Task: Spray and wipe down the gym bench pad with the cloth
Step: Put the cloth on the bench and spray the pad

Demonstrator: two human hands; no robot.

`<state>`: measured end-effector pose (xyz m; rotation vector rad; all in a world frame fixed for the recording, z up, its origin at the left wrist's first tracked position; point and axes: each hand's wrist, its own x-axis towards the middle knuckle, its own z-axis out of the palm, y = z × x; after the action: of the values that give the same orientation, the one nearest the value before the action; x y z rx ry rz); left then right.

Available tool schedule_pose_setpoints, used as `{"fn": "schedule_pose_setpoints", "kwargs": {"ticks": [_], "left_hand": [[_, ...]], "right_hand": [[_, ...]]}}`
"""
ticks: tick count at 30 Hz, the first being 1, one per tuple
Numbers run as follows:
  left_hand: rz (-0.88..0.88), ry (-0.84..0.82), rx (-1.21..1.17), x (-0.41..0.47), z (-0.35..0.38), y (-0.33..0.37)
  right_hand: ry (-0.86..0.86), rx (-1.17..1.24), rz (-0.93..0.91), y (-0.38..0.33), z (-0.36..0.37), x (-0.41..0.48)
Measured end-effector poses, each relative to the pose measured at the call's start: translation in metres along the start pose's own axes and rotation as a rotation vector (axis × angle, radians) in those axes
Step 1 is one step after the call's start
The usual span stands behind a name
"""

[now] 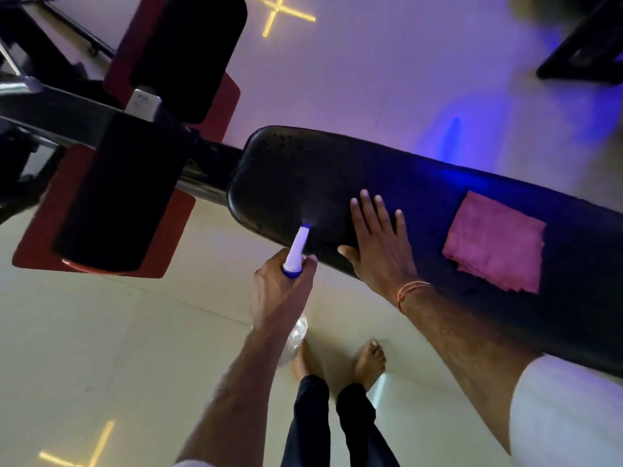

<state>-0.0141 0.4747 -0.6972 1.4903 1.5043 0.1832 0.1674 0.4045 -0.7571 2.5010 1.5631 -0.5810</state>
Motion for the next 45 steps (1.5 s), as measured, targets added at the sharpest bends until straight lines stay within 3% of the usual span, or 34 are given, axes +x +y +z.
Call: {"fn": "schedule_pose_setpoints", "kwargs": {"ticks": [5,11,20,24,29,32,38,45], "left_hand": [[0.09,-0.03,-0.011,-0.011,0.04,0.036],[0.169,-0.064,0.038,-0.019,0.09,0.073],[0.181,-0.151,0.163,-0.047,0.112,0.065],[0.169,-0.102,0.158,-0.058,0.101,0.049],[-0.04,0.083,0.015,-0.065,0.066,0.017],[-0.06,0.148,0.029,-0.064,0.041,-0.005],[0.013,0.024,0.113,-0.065,0.024,-0.022],[0.161,-0.155,0.187,-0.079,0.06,-0.004]], "right_hand": [[0.002,-0.019,0.116,0.054,0.001,-0.031],[-0.003,0.021,0.123,0.085,0.005,-0.051],[0.03,0.039,0.112,0.093,0.012,-0.075],[0.03,0.053,0.107,0.085,0.011,-0.078],[0.02,0.037,0.085,0.07,0.017,-0.083],[0.024,0.04,0.092,0.061,0.019,-0.082],[0.019,0.035,0.099,0.051,0.021,-0.09],[-0.011,0.043,0.135,0.054,0.023,-0.1]]}}
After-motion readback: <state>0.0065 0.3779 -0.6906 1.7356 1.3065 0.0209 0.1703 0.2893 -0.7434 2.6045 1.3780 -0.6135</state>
